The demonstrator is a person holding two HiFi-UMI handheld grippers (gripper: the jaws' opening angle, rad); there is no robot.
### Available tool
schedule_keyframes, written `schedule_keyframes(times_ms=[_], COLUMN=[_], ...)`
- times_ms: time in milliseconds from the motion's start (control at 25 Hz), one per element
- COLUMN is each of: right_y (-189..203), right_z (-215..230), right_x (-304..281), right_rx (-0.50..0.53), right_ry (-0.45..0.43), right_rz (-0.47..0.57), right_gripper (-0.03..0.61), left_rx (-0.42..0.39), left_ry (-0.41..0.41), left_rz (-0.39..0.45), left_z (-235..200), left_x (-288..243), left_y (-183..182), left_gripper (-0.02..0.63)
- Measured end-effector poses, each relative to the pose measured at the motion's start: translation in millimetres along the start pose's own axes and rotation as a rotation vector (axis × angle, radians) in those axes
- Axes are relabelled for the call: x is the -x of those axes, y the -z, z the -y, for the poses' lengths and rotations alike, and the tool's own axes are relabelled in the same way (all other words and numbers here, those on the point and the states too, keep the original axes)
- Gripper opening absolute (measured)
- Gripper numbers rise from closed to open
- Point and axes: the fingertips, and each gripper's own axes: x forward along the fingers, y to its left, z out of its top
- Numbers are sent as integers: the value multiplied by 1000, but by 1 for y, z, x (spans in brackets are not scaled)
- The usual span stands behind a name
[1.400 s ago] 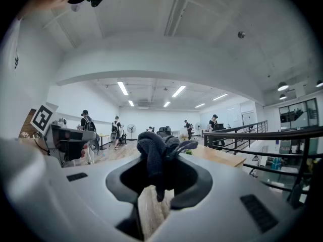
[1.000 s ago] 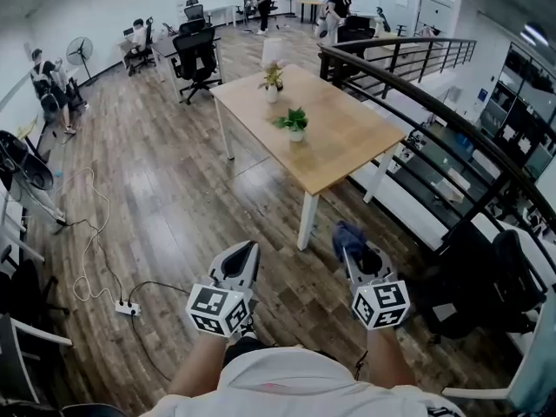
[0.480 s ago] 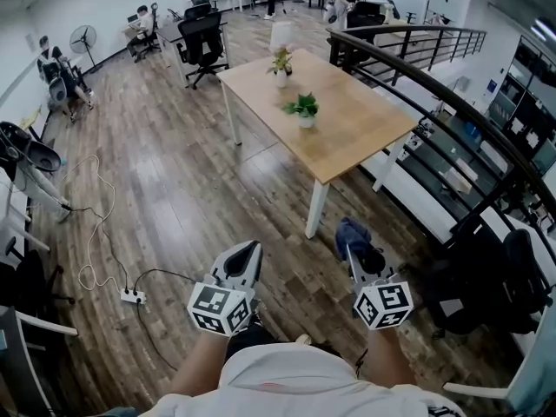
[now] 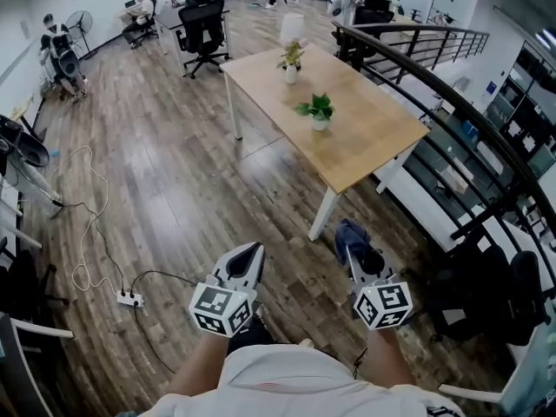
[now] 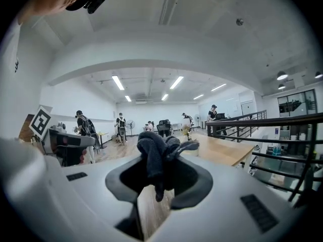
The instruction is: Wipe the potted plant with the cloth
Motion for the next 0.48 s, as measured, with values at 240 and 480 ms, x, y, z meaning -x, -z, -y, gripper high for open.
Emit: schedule_keyframes(times_ms=[240,480], right_y=[-27,-39], right_z=[-26,-40], right_x=[-71,-112], right_rx=[5,14], right_ry=[33,67], right_rz=[22,18], right_gripper=[155,153], left_rx=[0,-19], left_ry=[20,72], left_rz=[7,26], left_z=[-83,-127], left_x=[-17,-38], left_y=[-33,-59], left_gripper=[15,15])
